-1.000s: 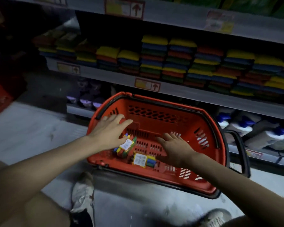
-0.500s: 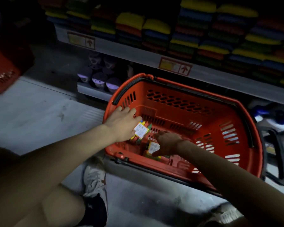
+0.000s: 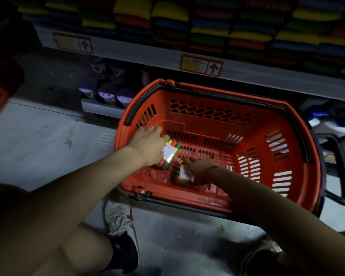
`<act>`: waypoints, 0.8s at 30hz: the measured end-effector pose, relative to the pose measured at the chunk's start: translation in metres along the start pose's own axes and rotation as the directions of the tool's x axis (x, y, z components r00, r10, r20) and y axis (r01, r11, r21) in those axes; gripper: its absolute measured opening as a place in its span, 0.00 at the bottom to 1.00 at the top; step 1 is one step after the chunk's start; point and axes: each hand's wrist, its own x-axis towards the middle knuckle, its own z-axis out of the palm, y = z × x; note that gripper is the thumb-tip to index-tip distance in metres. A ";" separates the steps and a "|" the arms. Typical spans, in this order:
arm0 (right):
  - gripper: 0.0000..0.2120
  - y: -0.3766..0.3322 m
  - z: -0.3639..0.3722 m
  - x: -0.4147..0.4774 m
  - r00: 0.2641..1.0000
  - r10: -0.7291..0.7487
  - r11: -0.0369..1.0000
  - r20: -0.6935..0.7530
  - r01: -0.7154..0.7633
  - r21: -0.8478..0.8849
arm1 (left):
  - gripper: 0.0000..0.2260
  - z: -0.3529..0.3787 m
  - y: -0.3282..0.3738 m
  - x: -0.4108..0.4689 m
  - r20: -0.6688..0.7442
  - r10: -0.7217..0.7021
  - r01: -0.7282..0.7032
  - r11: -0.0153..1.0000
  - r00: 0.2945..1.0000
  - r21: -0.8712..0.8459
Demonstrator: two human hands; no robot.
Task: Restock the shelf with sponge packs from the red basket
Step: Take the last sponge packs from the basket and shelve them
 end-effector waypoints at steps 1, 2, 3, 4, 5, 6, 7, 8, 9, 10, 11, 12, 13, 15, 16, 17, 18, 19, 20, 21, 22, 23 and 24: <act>0.48 0.001 0.000 0.000 1.000 0.017 0.999 -0.004 -0.017 0.029 | 0.24 0.000 0.003 0.003 0.018 0.000 0.000 1.000 1.000 -0.007; 0.44 0.003 -0.002 -0.001 0.999 0.030 0.997 -0.011 -0.029 0.066 | 0.25 -0.001 0.006 0.006 0.038 -0.002 0.003 1.000 0.999 -0.022; 0.40 0.006 -0.007 -0.003 0.999 0.034 0.995 -0.023 -0.031 0.092 | 0.25 -0.002 0.009 0.010 0.062 -0.009 0.012 0.999 0.998 -0.046; 0.37 0.009 -0.012 -0.006 0.999 0.034 0.994 -0.041 -0.030 0.107 | 0.25 -0.003 0.011 0.013 0.085 -0.017 0.023 0.997 0.996 -0.072; 0.34 0.014 -0.017 -0.011 0.997 0.034 0.993 -0.067 -0.027 0.111 | 0.25 -0.005 0.014 0.017 0.100 -0.024 0.033 0.995 0.995 -0.090; 0.32 0.019 -0.023 -0.017 0.995 0.031 0.994 -0.097 -0.020 0.109 | 0.25 -0.006 0.017 0.021 0.111 -0.034 0.046 0.993 0.993 -0.105; 0.31 0.024 -0.029 -0.024 0.992 0.028 0.995 -0.126 -0.016 0.098 | 0.24 -0.006 0.019 0.024 0.120 -0.048 0.063 0.991 0.992 -0.120; 0.31 0.029 -0.035 -0.033 0.988 0.023 0.997 -0.153 -0.011 0.080 | 0.25 -0.006 0.021 0.028 0.133 -0.065 0.083 0.987 0.989 -0.135; 0.31 0.033 -0.041 -0.043 0.984 0.018 0.998 -0.179 -0.008 0.059 | 0.25 -0.005 0.022 0.032 0.147 -0.082 0.105 0.983 0.986 -0.149; 0.31 0.038 -0.047 -0.053 0.979 0.010 0.999 -0.201 -0.002 0.040 | 0.26 -0.004 0.024 0.035 0.161 -0.099 0.125 0.979 0.982 -0.162; 0.31 0.042 -0.053 -0.064 0.976 0.001 1.000 -0.217 0.004 0.022 | 0.27 -0.002 0.025 0.038 0.172 -0.114 0.144 0.975 0.979 -0.170; 0.31 0.045 -0.058 -0.076 0.973 -0.005 1.000 -0.230 0.007 0.007 | 0.28 0.000 0.027 0.040 0.179 -0.128 0.159 0.972 0.975 -0.174; 0.33 0.049 -0.063 -0.087 0.973 -0.005 1.000 -0.233 0.004 -0.004 | 0.29 0.002 0.028 0.042 0.185 -0.141 0.174 0.969 0.973 -0.177; 0.36 0.054 -0.075 -0.111 0.970 0.000 1.000 -0.245 -0.005 -0.020 | 0.31 0.007 0.030 0.046 0.202 -0.166 0.206 0.959 0.965 -0.195; 0.37 0.056 -0.080 -0.123 0.966 0.003 0.999 -0.257 -0.011 -0.031 | 0.31 0.010 0.031 0.048 0.219 -0.175 0.222 0.952 0.960 -0.211; 0.38 0.057 -0.084 -0.135 0.963 0.008 0.999 -0.270 -0.020 -0.040 | 0.32 0.013 0.032 0.050 0.243 -0.182 0.238 0.944 0.953 -0.227; 0.37 0.058 -0.087 -0.146 0.960 0.013 0.999 -0.281 -0.027 -0.046 | 0.33 0.016 0.032 0.052 0.267 -0.184 0.250 0.938 0.946 -0.238; 0.37 0.059 -0.088 -0.156 0.958 0.020 0.998 -0.288 -0.035 -0.046 | 0.34 0.018 0.033 0.053 0.289 -0.188 0.262 0.934 0.939 -0.244; 0.37 0.060 -0.087 -0.165 0.955 0.028 0.998 -0.295 -0.042 -0.041 | 0.35 0.019 0.034 0.055 0.309 -0.192 0.273 0.931 0.931 -0.243; 0.38 0.060 -0.086 -0.172 0.952 0.037 0.998 -0.302 -0.050 -0.034 | 0.35 0.021 0.035 0.056 0.327 -0.197 0.281 0.931 0.924 -0.234; 0.39 0.060 -0.085 -0.177 0.949 0.047 0.998 -0.313 -0.058 -0.027 | 0.36 0.022 0.036 0.058 0.339 -0.200 0.286 0.932 0.919 -0.223; 0.39 0.060 -0.083 -0.179 0.947 0.059 0.997 -0.316 -0.069 -0.021 | 0.36 0.025 0.038 0.061 0.352 -0.203 0.290 0.933 0.914 -0.216; 0.39 0.059 -0.082 -0.181 0.947 0.066 0.997 -0.315 -0.076 -0.018 | 0.36 0.028 0.040 0.064 0.362 -0.206 0.296 0.931 0.909 -0.215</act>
